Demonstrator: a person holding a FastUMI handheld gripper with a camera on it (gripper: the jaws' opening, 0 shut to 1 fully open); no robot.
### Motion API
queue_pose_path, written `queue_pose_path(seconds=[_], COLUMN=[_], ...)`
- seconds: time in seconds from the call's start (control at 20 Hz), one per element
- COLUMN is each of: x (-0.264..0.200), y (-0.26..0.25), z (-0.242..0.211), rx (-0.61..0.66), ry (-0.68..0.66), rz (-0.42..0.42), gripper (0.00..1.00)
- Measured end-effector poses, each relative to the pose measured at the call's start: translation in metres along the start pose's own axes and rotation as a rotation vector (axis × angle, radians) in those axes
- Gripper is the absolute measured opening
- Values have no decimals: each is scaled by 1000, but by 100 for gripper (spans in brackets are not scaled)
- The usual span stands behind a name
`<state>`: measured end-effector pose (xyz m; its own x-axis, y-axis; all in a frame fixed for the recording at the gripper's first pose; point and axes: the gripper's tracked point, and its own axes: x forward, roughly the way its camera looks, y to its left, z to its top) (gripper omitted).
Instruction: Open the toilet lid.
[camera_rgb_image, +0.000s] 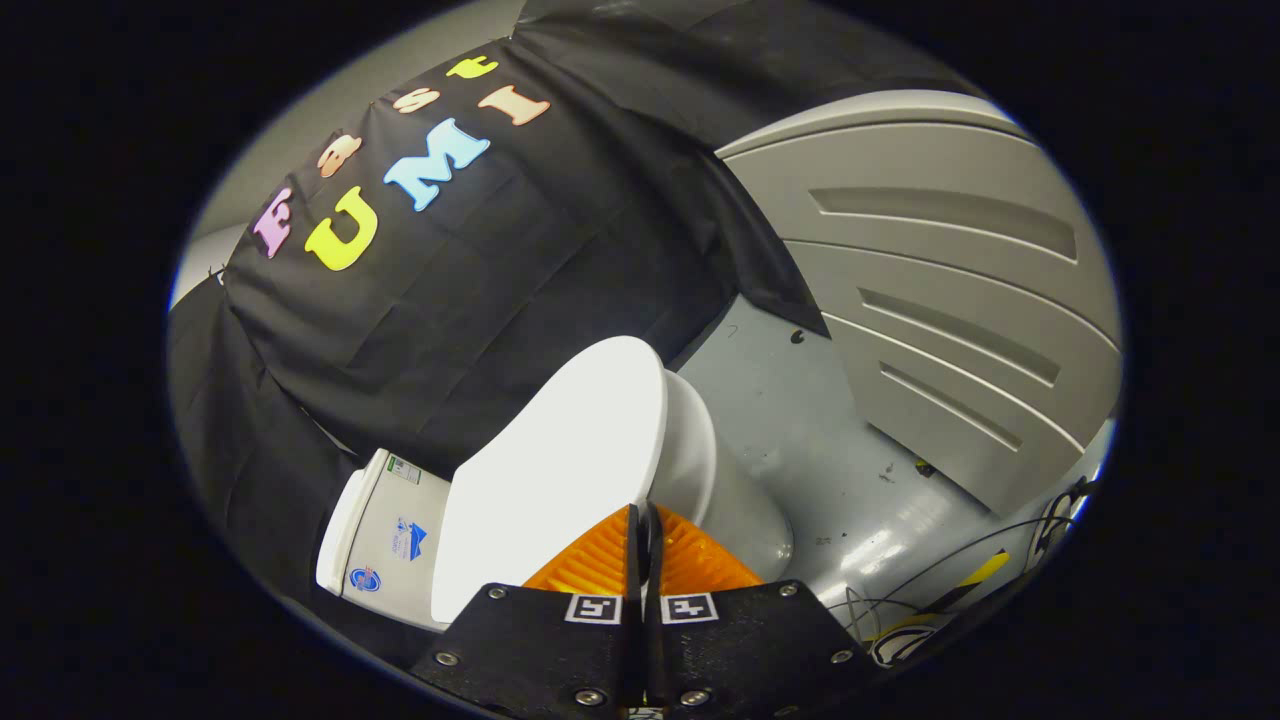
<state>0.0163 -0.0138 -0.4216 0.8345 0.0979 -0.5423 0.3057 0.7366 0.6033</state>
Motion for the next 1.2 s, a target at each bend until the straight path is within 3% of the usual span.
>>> queue_pose_path(seconds=[0.4,1.2], x=[-34,-80], y=[60,183], z=[34,70], rx=[-116,-392], ry=[-118,-241], rz=[53,80], gripper=[0,0])
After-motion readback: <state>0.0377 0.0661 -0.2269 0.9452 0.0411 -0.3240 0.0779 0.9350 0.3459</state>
